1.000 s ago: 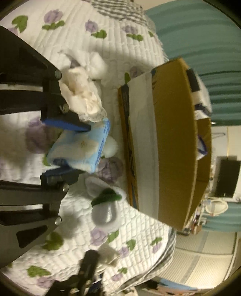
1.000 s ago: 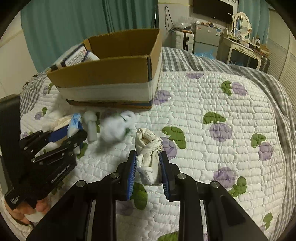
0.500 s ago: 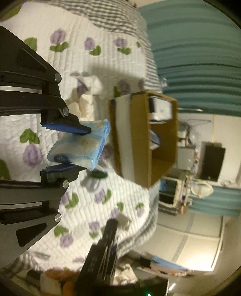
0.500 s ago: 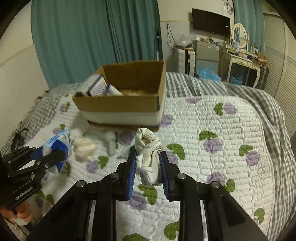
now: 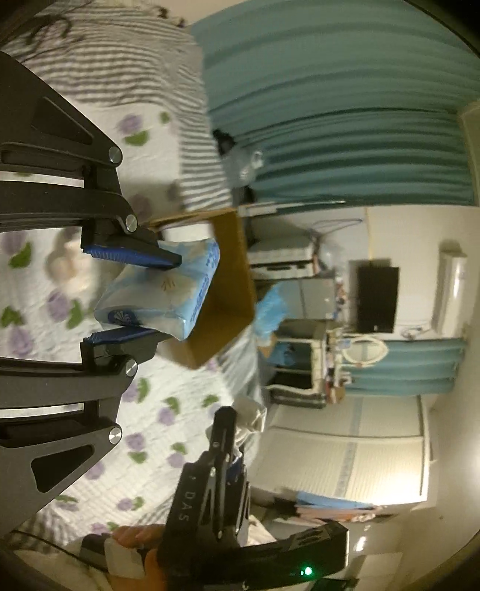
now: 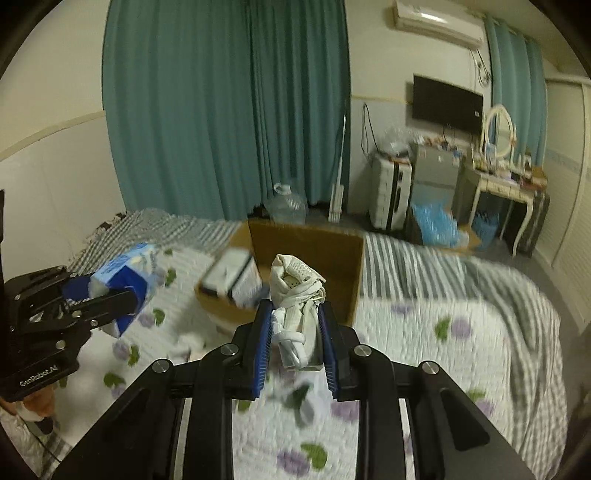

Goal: Organize soft objects
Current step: 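Carry the rolled sock and blue tissue pack into the box and release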

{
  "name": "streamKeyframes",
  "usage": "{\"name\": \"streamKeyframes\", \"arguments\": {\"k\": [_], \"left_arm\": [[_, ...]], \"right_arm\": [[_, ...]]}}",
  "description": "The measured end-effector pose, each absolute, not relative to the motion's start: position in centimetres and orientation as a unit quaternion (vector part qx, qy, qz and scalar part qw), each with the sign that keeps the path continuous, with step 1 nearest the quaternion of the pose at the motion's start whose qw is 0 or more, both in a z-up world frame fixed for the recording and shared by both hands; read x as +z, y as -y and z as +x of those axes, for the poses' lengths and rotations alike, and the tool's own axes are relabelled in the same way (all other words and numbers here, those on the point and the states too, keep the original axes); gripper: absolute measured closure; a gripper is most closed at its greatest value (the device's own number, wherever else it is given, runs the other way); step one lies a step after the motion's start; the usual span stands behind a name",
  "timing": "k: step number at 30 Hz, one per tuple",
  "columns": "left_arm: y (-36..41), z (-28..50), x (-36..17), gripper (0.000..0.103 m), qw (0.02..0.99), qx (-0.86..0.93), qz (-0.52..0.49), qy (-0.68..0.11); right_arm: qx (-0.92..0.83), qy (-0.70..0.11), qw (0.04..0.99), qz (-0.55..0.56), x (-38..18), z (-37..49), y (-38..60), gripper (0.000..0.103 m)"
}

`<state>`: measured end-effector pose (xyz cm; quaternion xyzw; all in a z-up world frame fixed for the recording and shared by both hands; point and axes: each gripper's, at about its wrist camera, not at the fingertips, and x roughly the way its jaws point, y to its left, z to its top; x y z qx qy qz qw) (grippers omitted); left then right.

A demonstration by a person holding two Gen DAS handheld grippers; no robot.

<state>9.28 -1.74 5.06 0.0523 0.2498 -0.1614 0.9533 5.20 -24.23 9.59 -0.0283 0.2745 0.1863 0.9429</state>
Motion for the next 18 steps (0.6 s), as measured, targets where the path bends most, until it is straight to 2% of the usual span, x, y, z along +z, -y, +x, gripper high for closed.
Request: {"name": "streamKeyframes", "arguments": {"k": [9, 18], "left_arm": [[4.0, 18.9, 6.1, 0.074, 0.958, -0.147, 0.054, -0.240], [7.2, 27.5, 0.2, 0.074, 0.946, -0.128, 0.102, -0.280]], "right_arm": [[0.181, -0.244, 0.951, -0.059, 13.1, 12.7, 20.9, 0.078], [0.162, -0.320, 0.933, -0.041, 6.6, 24.0, 20.2, 0.078]]}}
